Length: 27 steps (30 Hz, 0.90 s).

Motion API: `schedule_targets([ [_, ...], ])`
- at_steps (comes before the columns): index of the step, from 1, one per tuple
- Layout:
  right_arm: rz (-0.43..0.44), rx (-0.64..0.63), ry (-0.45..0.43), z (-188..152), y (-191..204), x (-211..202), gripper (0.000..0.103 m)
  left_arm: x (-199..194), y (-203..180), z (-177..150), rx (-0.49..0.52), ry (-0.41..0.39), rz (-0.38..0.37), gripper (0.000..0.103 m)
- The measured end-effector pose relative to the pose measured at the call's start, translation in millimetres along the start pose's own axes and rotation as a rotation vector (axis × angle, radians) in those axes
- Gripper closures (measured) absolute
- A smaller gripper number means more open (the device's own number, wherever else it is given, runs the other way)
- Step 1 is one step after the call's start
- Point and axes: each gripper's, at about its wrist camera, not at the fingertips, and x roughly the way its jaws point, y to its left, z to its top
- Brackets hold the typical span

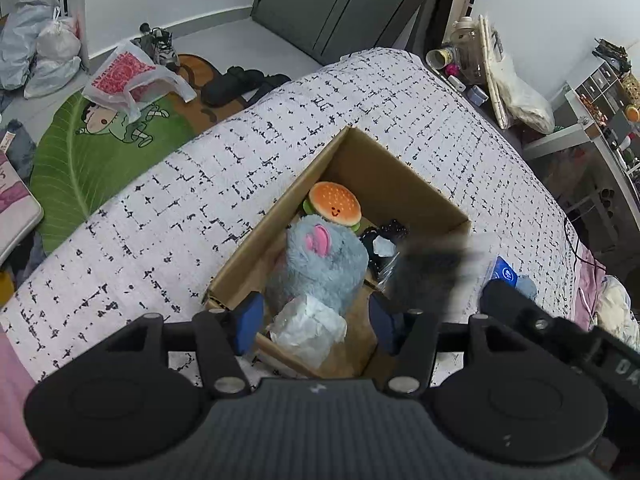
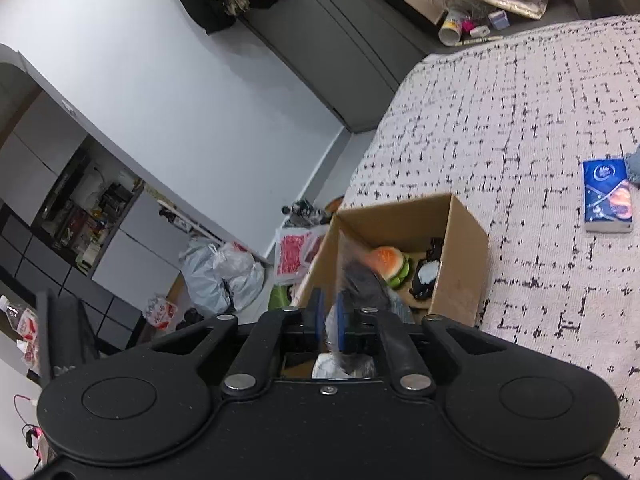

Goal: Organize soft objects
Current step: 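Carry the white bag with the left tool while the right tool carries the black bag to the box, then open the left tool over the box while the right tool releases the black bag inside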

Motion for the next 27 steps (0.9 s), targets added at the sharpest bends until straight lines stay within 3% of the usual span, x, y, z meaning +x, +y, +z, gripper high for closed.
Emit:
schedule_targets([
  [2,-0.007,0.013,-0.001,0.6,-0.9,-3.4,0.078,-2.2,-3.0,-0.4,0.011,-0.004,0.003,0.045],
  [5,-0.023,0.016,-0.020,2.5,-1.0,-14.6,0.066,-6.7,-10.3,-3.0,0.036,-0.013,0.016,0.035],
  [7,-0.045,0.013,-0.036,5.0,-0.8,-24.4,0.050,-9.9,-15.3,-5.2,0.047,-0.025,0.025,0.031],
  [13,-0.088,0.016,-0.053,14.9,-8.0,-54.9,0.029,-23.2,-33.8,-9.6,0.088,-0.047,0.032,0.025],
  [15,-0.090,0.019,-0.066,17.9,-14.8,-64.8,0.025,-29.3,-39.6,-10.6,0.099,-0.063,0.054,0.019],
  [27,-0.206,0.016,-0.079,27.6,-38.3,-105.3,0.013,-48.5,-68.0,-18.9,0.139,-0.111,0.052,0.017],
])
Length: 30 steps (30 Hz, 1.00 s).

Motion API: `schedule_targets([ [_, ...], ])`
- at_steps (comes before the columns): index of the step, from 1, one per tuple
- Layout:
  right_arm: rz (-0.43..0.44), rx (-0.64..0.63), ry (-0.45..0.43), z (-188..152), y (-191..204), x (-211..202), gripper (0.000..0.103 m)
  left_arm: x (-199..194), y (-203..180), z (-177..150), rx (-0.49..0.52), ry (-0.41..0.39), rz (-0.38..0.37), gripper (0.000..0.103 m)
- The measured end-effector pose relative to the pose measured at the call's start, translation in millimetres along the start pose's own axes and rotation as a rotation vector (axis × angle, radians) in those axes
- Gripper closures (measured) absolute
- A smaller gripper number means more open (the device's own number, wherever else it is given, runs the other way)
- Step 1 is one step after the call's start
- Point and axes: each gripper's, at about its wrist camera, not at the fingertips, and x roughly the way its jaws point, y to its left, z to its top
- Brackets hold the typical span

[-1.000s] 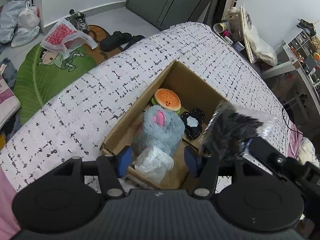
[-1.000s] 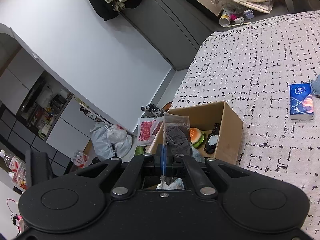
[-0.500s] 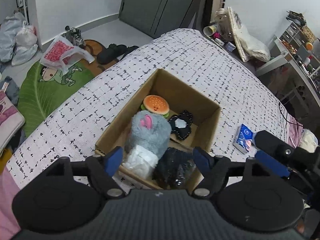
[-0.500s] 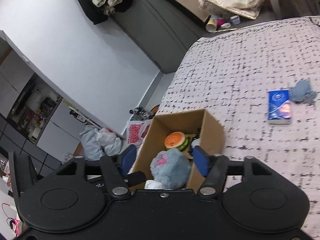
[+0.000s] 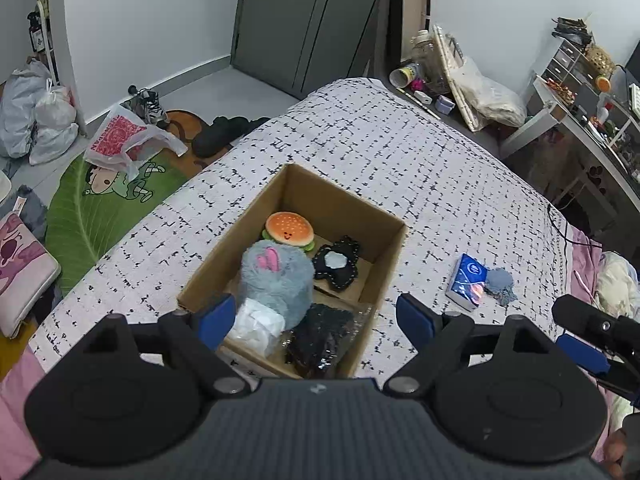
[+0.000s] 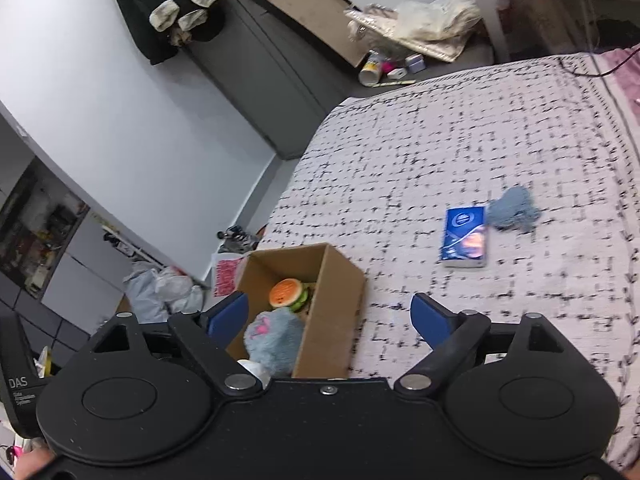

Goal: Organize soft objects
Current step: 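Open the left tool over the box while the right tool releases the black bag inside, then move the left tool to the blue tissue pack while the right tool moves to the knitted cloth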

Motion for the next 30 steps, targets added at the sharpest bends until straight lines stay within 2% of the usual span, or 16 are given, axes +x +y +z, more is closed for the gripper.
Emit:
schedule_targets([
  [9,-0.016,-0.041,-0.013,7.0,-10.2,-23.0,0.000,-11.0,-27.2,-5.1,0.043,-0.029,-0.008,0.017],
  [19,-0.050,-0.088,-0.015,24.0,-37.9,-42.1,0.000,-18.4,-55.7,-10.4,0.067,-0.050,0.000,0.011],
  [30,-0.054,-0.030,-0.028,49.4,-76.9,-47.8,0.000,-11.2,-85.9,-10.8,0.059,-0.084,-0.027,0.000],
])
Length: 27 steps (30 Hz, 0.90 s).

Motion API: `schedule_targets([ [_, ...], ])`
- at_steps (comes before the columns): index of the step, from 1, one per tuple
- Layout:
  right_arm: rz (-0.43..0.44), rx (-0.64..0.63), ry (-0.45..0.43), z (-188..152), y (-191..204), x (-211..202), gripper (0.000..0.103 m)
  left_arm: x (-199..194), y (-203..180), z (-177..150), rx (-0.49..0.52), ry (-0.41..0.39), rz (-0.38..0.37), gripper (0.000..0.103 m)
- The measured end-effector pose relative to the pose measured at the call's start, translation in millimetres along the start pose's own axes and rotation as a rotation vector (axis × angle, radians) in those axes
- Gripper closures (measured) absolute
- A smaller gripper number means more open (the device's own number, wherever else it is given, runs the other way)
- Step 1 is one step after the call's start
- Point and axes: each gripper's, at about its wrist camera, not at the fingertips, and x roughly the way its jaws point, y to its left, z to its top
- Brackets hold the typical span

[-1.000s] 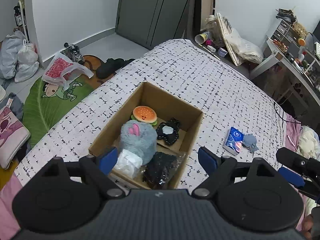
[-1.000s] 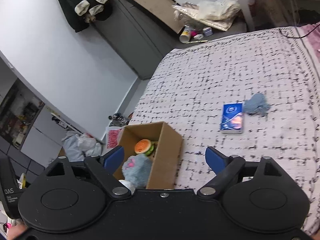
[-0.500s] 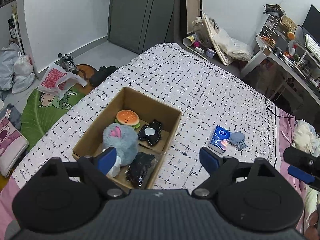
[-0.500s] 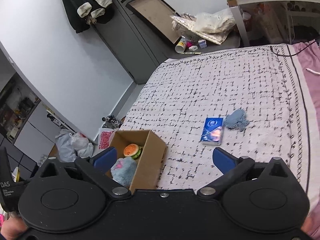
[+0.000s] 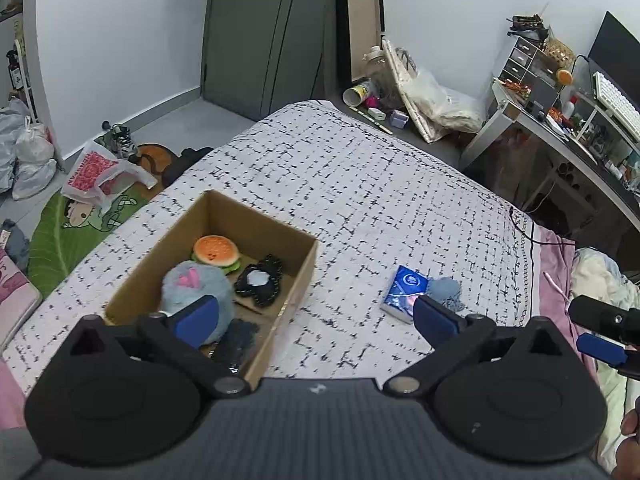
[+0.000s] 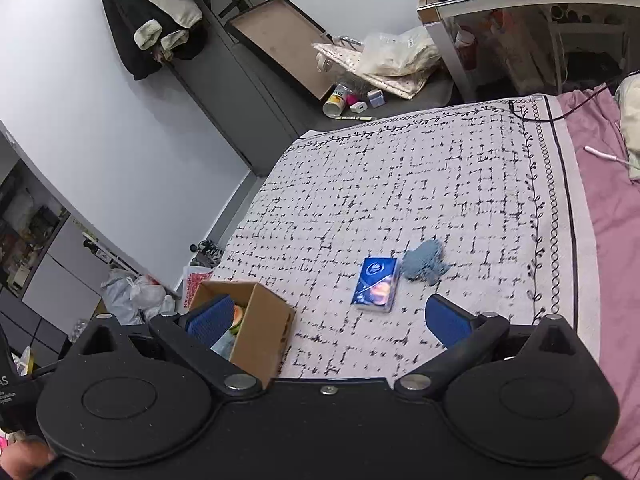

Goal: Organize soft objects
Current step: 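Move the left tool to the blue tissue pack while the right tool moves to the knitted cloth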

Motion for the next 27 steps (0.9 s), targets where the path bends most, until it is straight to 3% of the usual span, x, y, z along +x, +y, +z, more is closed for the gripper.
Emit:
schedule_targets([
  [9,-0.058,0.045,-0.003,18.9,-29.8,17.8,0.000,25.2,-27.3,0.1,0.000,0.003,-0.052,0.000],
  [14,-0.014,0.074,0.008,26.8,-43.8,35.0,0.000,43.6,-37.9,-1.9,-0.003,-0.013,-0.064,0.000],
  [18,-0.026,0.073,0.030,35.3,-54.1,50.5,0.000,65.3,-50.3,-2.1,0.032,0.032,-0.068,0.000],
  [27,-0.011,0.066,0.119,51.0,-70.4,90.8,0.001,109.4,-68.5,-2.3,0.009,0.099,-0.053,0.001],
])
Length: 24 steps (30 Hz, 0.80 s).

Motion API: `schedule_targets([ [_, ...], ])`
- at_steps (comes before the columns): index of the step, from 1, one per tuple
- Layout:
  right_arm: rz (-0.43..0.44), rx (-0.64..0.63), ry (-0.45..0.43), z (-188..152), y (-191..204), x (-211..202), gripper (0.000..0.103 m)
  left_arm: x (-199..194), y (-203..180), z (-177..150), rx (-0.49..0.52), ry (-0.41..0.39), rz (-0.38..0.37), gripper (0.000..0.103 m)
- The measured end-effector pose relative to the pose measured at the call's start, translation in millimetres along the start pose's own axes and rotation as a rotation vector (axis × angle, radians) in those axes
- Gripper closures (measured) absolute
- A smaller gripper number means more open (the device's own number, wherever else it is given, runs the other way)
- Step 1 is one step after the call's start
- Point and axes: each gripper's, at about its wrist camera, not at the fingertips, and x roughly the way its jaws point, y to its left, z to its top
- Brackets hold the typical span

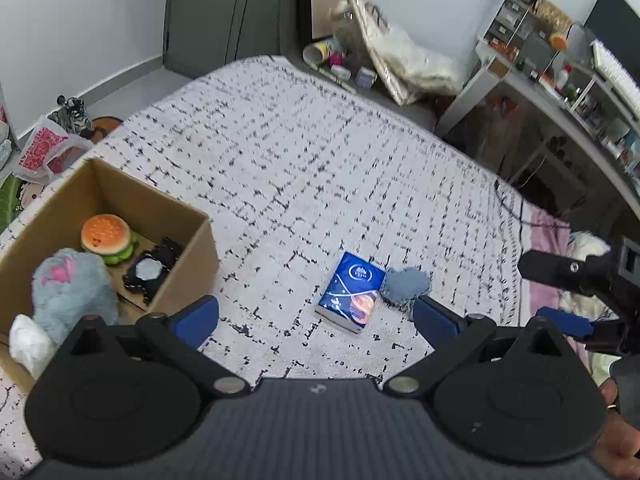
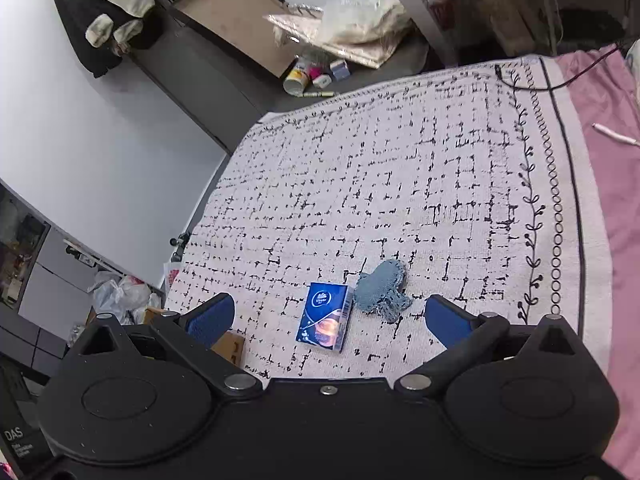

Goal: Organize soft objects
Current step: 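Move the left tool to the blue tissue pack while the right tool moves to the knitted cloth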

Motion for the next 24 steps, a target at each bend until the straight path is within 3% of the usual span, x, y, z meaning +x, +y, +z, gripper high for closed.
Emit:
schedule_targets([
  [4,0.000,0.019,0.022,6.0,-11.9,16.8,0.001,16.4,-9.5,-0.8,0.013,-0.004,0.085,0.001],
  [9,0.005,0.055,0.040,10.7,-30.0,31.9,0.003,39.7,-18.3,-0.5,0.037,0.031,0.059,0.001],
  [19,0.036,0.140,0.088,18.3,-63.4,56.2,0.028,83.1,-38.8,3.0,0.049,0.053,0.034,0.004],
  [24,0.036,0.134,0.120,18.1,-65.4,72.5,0.035,108.7,-46.3,2.7,0.048,0.072,0.041,0.009],
])
